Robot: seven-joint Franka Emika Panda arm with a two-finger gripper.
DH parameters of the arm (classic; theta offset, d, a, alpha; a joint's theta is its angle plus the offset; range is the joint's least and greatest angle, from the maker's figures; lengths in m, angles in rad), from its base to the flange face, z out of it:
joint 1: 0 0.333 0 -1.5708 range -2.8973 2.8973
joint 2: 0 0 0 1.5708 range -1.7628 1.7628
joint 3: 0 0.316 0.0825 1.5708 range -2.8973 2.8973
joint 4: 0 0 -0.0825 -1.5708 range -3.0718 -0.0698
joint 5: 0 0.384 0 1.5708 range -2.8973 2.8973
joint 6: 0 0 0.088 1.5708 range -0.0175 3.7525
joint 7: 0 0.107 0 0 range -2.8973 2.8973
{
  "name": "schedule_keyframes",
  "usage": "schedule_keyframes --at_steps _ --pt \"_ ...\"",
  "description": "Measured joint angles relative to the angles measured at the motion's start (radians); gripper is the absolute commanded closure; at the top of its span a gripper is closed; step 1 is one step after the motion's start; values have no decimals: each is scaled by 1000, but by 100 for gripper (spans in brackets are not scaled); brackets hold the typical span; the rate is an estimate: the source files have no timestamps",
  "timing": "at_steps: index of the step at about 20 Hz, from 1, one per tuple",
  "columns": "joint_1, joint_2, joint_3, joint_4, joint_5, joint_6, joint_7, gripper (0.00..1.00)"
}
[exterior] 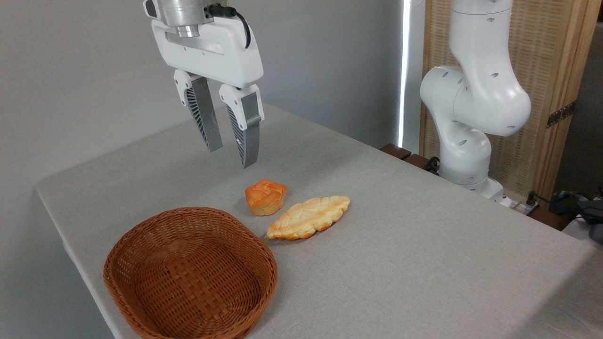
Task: Put bread into the basket
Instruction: 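Lower the open gripper down onto the long golden bread loaf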
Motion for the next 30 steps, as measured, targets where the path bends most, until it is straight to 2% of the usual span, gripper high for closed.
schedule_keyframes --at_steps 12,16,19,23,26,30 --pt "0 1 0 -4 0 0 0 0" --pt "-3 -6 -8 -45 0 0 10 0" --pt "-11 -48 -15 -127 0 0 115 0" --pt "-14 -174 -17 -319 -1 0 296 0" --pt "-25 -262 -18 -469 -1 37 324 0" --pt "-31 -368 -19 -678 -1 176 327 0"
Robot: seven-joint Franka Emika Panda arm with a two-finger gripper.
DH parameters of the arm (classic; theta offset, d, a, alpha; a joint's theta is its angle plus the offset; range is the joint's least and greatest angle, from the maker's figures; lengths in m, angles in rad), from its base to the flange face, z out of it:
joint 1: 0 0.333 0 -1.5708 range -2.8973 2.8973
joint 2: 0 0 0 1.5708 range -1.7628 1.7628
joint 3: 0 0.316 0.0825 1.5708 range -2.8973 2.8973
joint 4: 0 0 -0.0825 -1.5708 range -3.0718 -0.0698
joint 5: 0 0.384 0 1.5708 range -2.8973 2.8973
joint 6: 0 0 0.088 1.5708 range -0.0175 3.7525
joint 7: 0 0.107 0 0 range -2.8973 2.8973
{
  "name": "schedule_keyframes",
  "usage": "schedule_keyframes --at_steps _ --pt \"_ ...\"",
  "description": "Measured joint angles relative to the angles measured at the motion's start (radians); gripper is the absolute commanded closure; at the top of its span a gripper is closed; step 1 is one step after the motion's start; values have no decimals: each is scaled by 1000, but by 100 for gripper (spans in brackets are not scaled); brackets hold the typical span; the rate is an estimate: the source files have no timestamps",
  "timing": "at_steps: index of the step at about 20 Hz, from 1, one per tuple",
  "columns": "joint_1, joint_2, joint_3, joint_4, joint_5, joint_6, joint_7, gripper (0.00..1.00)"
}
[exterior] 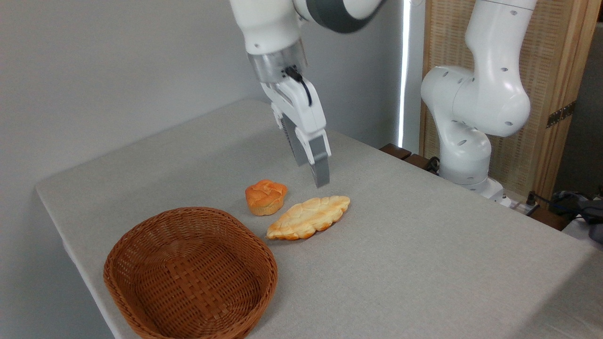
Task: Put bread into the basket
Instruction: 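Lower the open gripper down onto the long golden bread loaf, then close the gripper on the middle of the bread loaf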
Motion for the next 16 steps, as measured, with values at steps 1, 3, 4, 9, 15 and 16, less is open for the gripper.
schedule_keyframes --at_steps 1,3,4,9,15,16 --pt "0 -12 0 -44 0 42 0 0" --pt "-1 -18 0 -111 0 113 0 0" --pt "-1 -17 0 -135 0 133 0 0" --pt "-10 -12 0 -175 0 161 0 0" --pt "-17 -8 0 -207 0 224 1 0" --pt "-17 -5 0 -209 0 227 1 0"
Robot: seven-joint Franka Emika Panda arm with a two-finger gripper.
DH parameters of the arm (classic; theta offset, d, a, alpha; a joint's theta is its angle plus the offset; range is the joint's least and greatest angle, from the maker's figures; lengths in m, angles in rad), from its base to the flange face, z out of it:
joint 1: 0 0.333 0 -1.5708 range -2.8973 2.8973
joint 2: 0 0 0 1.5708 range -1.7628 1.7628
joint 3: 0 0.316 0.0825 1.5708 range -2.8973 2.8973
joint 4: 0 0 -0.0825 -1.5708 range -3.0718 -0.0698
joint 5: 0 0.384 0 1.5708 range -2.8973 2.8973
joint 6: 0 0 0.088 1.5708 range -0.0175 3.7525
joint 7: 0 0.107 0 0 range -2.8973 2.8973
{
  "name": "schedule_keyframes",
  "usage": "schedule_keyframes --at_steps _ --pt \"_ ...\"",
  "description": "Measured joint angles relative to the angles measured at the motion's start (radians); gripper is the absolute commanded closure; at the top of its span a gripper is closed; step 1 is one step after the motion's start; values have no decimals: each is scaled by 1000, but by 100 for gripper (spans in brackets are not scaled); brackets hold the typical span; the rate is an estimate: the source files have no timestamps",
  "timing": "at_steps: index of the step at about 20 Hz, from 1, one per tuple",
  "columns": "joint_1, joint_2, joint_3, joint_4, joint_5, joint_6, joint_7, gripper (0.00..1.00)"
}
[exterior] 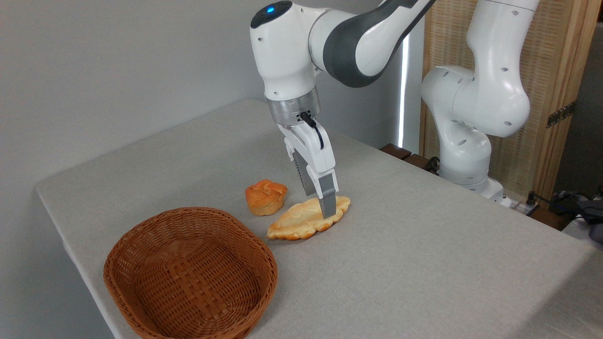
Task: Put bread into the basket
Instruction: 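Close the gripper on the middle of the bread loaf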
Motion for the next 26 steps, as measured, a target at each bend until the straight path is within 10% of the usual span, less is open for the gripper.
schedule_keyframes --at_steps 6,12,26 --pt "0 37 0 -15 1 91 0 0" --pt "1 50 5 -21 2 113 1 66" --pt "1 45 9 -19 2 114 29 73"
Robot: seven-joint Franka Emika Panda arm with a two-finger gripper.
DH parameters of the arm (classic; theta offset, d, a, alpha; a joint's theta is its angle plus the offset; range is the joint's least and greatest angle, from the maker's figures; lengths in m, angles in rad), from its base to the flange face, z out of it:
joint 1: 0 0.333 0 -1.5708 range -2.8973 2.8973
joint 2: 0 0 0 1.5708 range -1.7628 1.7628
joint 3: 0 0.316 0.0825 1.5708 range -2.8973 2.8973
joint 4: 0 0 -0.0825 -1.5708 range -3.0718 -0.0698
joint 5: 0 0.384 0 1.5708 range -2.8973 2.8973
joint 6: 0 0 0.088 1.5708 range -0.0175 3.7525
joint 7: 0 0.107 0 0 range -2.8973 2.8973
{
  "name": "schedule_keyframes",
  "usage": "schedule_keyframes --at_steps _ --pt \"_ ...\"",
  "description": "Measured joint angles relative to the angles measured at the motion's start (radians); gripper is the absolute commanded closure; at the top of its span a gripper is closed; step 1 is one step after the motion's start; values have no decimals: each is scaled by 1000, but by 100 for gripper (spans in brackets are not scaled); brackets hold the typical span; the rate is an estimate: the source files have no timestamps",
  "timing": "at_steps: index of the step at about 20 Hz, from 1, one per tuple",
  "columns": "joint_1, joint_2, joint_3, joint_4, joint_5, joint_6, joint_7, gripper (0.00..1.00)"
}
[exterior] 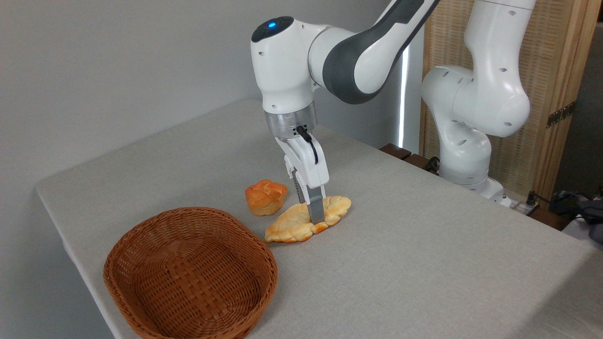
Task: Put bread into the basket
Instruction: 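Close the gripper on the middle of the bread loaf, then lift the held loaf and carry it over the wicker basket, then lower the loaf into the basket and open the gripper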
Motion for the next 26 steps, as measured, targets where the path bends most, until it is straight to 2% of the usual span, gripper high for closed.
schedule_keyframes --at_steps 3,5,8,10,13,16,17,20,23,26 --pt "0 -6 0 16 -6 0 0 73" --pt "0 -13 0 58 -31 -33 0 73" --pt "0 -18 1 195 -99 -169 0 73" --pt "0 2 1 289 -161 -210 -1 71" --pt "2 102 6 429 -215 -207 -29 71" --pt "5 265 26 579 -259 -150 -49 69" --pt "5 296 28 598 -265 -110 -50 65" --pt "7 373 28 619 -273 27 -67 45" --pt "7 411 28 621 -273 75 -68 16" --pt "7 421 28 625 -273 79 -68 3"
